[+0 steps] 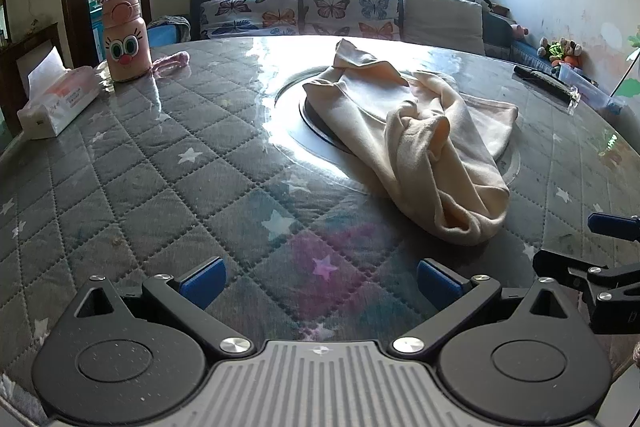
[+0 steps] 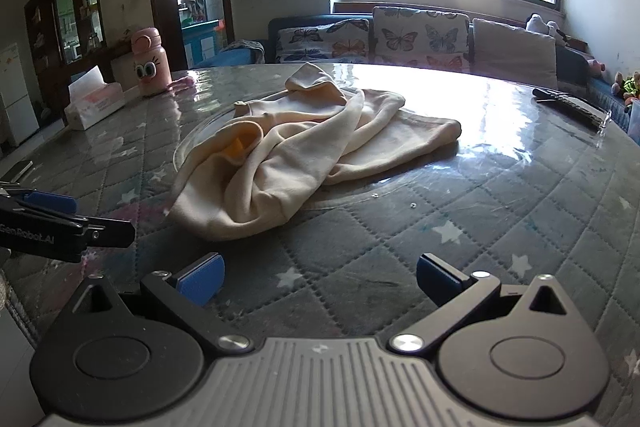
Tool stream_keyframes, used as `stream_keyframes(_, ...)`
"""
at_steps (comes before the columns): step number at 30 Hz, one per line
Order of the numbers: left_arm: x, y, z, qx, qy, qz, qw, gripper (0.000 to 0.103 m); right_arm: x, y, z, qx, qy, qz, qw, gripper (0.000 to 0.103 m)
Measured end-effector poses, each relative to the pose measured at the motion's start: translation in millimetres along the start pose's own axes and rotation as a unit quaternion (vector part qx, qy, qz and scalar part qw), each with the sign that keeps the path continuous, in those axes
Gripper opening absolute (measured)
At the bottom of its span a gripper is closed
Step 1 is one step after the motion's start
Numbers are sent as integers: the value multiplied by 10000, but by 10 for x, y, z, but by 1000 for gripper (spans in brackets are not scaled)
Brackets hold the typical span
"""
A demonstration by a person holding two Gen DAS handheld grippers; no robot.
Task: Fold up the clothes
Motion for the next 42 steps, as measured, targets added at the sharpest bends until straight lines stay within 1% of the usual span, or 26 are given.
stream_keyframes(15, -3, 23, -48, 39, 24, 33, 10000, 103, 131, 25, -123, 83, 58, -29, 9999, 103)
stream_keyframes(18, -2, 29, -47, 43, 15, 31, 10000, 103, 74, -5, -55, 177, 20, -3, 9998, 103)
stream_keyframes(30, -44, 55, -40, 51, -31, 43, 10000, 103, 102, 5, -83, 246, 34, 0, 9997, 103)
stream_keyframes(42, -30, -4, -28, 131, -22, 34, 9999, 103, 115, -33, -53, 259, -6, -9, 9997, 103)
Point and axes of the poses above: each gripper's, at about its wrist camera, not at the fingertips, and y roughly against the way its jaws point, x to its left, z to its top, the point moved 3 cm from there along -y, roughly the way its jaws point, and after that the axes turned 15 degrees about -y, right-handed, at the moved point
